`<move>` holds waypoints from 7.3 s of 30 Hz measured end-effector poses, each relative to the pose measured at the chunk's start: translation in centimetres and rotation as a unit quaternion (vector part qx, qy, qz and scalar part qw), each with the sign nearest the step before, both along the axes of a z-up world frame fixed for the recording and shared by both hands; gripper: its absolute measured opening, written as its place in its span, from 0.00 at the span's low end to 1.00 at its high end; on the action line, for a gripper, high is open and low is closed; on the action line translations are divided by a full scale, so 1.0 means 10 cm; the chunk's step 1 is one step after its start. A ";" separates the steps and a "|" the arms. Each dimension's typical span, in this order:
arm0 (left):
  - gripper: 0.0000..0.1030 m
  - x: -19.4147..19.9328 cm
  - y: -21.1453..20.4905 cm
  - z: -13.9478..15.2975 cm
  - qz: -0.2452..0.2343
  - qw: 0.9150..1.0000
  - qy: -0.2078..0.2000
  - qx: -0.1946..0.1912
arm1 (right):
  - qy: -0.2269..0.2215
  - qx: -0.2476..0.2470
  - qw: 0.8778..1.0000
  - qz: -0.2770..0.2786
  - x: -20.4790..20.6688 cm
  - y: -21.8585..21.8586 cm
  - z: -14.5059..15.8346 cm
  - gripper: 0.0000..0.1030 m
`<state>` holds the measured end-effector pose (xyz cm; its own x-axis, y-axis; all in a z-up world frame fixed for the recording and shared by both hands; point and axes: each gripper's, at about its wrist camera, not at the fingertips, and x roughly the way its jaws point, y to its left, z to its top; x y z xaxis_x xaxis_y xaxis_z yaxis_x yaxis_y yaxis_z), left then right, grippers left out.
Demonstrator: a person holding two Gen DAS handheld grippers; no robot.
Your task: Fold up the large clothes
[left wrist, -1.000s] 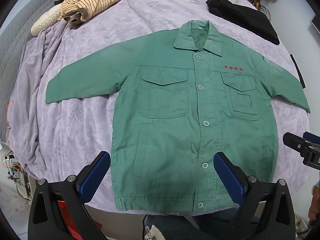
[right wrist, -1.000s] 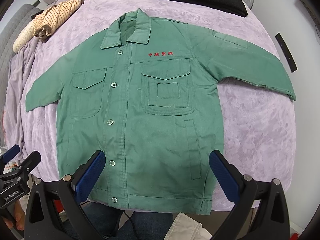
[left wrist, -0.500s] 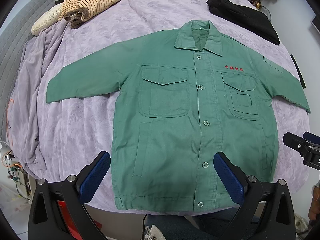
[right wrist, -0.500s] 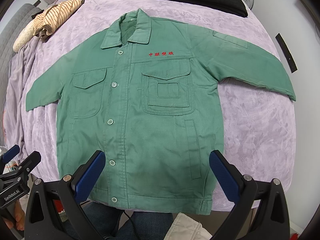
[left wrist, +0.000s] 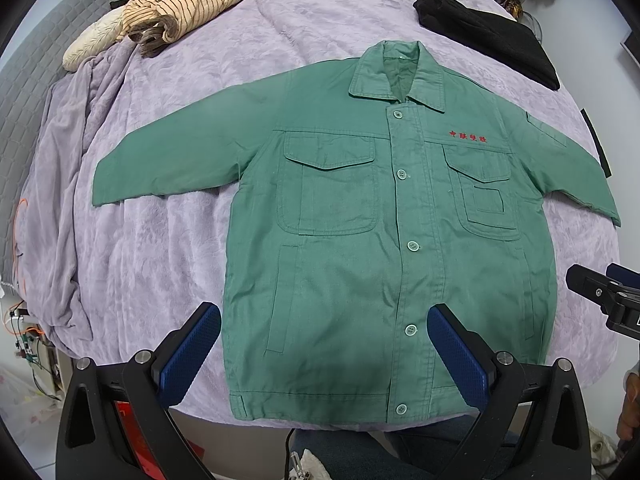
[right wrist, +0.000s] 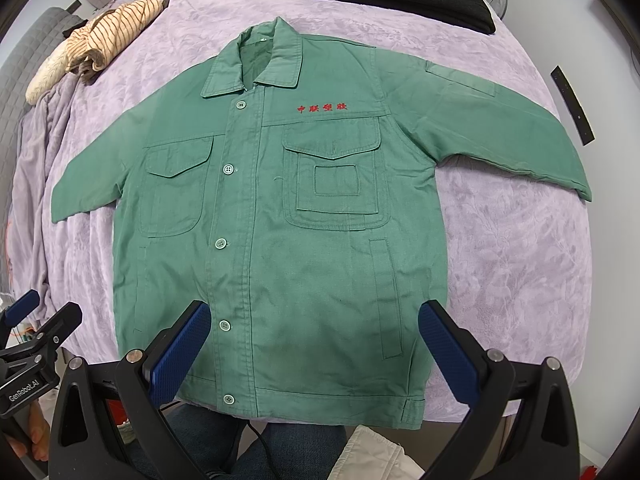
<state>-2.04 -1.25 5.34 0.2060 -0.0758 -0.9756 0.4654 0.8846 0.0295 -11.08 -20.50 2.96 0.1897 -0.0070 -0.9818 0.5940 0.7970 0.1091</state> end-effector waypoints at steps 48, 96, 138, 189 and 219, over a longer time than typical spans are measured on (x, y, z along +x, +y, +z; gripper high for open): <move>1.00 0.08 0.08 -0.15 0.015 0.999 0.025 -0.025 | -0.002 0.018 1.000 0.000 0.05 0.00 -0.14 1.00; 0.04 2.89 1.60 -0.61 0.084 0.927 -0.100 -0.352 | -0.125 0.199 0.971 0.050 1.64 1.26 -1.35 1.00; 1.00 1.84 0.37 -1.93 0.049 0.977 -0.197 0.060 | -0.041 -0.136 0.965 0.221 2.71 0.90 -1.70 0.78; 0.88 3.04 0.12 -2.05 0.020 0.995 0.021 -0.092 | -0.222 0.225 0.932 -0.176 0.84 -1.41 -2.06 0.23; 0.18 2.18 0.25 -1.90 -0.047 0.998 -0.038 -0.020 | -0.194 0.090 0.972 -0.096 1.05 -1.03 -1.52 0.16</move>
<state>19.73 1.26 -13.64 0.2695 -0.1364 -0.9533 0.5434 0.8388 0.0335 -0.60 -30.82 -12.28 0.5585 0.0866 -0.8249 0.6164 0.6221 0.4827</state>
